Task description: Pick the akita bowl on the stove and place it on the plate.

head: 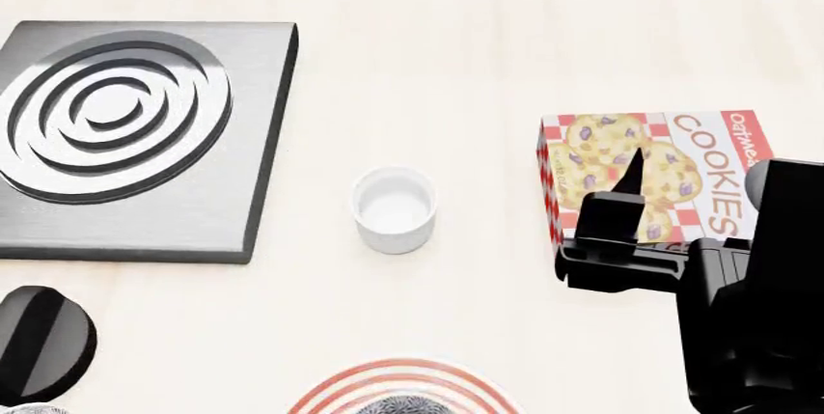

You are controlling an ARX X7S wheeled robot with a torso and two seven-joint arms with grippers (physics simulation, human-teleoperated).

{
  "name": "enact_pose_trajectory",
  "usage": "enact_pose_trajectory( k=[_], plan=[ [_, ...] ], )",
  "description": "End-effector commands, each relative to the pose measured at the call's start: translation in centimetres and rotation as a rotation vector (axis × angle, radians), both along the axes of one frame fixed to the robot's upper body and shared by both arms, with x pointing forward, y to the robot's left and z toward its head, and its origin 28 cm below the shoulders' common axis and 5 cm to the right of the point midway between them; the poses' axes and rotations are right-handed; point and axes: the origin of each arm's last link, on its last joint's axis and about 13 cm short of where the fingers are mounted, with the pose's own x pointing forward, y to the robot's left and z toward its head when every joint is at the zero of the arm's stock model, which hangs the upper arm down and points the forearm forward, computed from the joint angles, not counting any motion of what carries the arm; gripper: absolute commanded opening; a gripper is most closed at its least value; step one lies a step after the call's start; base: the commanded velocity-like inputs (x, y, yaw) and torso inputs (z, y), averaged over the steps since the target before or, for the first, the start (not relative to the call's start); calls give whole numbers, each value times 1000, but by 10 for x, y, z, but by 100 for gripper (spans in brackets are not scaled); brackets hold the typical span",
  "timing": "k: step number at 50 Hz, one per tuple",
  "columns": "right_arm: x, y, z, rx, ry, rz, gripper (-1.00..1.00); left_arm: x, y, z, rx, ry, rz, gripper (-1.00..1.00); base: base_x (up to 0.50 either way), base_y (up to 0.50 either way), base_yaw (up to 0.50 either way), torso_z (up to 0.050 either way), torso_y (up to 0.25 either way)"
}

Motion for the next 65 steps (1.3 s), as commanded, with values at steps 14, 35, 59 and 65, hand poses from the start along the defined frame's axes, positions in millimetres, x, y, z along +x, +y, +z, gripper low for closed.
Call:
enact_pose_trajectory(
  k=[14,35,59,65],
  plan=[
    [1,-1,1,18,-12,-4,100,0,-5,-2,-23,-16,0,-100,0,0,0,0,1],
    [1,-1,1,19,-9,-4,100,-2,-6,-3,-28,-22,7,100,0,0,0,0,0],
    [1,-1,0,21,-4,-3,100,-5,-7,2,-92,-9,17,100,0,0,0,0,0],
    [1,-1,0,21,-4,-3,100,-6,-9,6,-120,-6,19,100,0,0,0,0,0]
  ],
)
